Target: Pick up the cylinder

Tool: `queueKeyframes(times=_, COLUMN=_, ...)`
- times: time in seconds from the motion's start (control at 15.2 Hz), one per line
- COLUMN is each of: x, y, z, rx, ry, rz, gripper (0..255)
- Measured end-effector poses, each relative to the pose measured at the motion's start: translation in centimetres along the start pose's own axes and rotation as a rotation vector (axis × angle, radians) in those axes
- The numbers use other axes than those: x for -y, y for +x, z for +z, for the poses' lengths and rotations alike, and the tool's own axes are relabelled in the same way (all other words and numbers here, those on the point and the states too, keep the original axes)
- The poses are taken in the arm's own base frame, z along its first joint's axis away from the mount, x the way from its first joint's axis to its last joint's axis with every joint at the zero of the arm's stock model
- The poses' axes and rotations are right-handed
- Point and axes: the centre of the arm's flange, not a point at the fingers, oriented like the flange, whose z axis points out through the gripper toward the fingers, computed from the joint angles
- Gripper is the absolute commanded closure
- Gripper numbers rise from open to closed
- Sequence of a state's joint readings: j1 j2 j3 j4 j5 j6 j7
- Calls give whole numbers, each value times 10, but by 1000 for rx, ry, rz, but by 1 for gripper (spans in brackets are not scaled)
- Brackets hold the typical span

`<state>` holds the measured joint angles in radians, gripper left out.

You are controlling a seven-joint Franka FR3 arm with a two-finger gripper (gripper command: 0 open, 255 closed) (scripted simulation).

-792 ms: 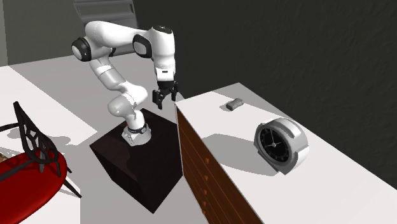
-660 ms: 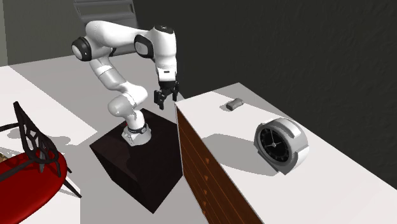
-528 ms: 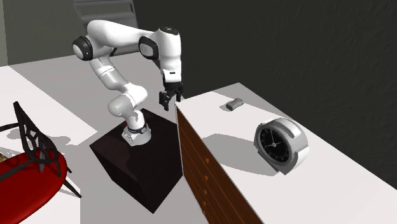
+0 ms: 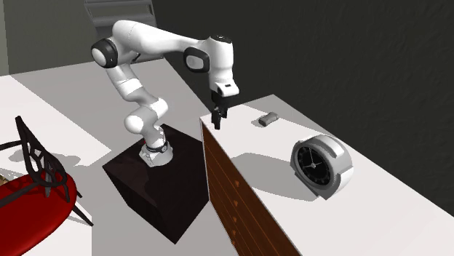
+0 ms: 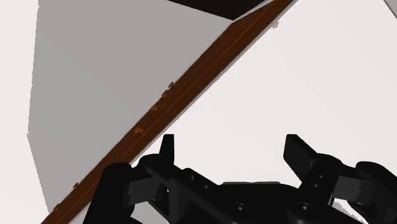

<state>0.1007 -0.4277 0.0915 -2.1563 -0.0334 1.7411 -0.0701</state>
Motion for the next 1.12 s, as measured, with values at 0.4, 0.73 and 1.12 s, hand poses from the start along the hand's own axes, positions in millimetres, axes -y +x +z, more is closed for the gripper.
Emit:
queueKeyframes(times=0.4, x=38, y=65, z=1, rx=-28, ry=5, rz=-181, gripper=0)
queueKeyframes(times=0.73, x=84, y=113, z=6, rx=-52, ry=9, rz=-331, gripper=0)
queueKeyframes(times=1.12, x=131, y=151, z=8, rx=-76, ry=13, rz=-482, gripper=0)
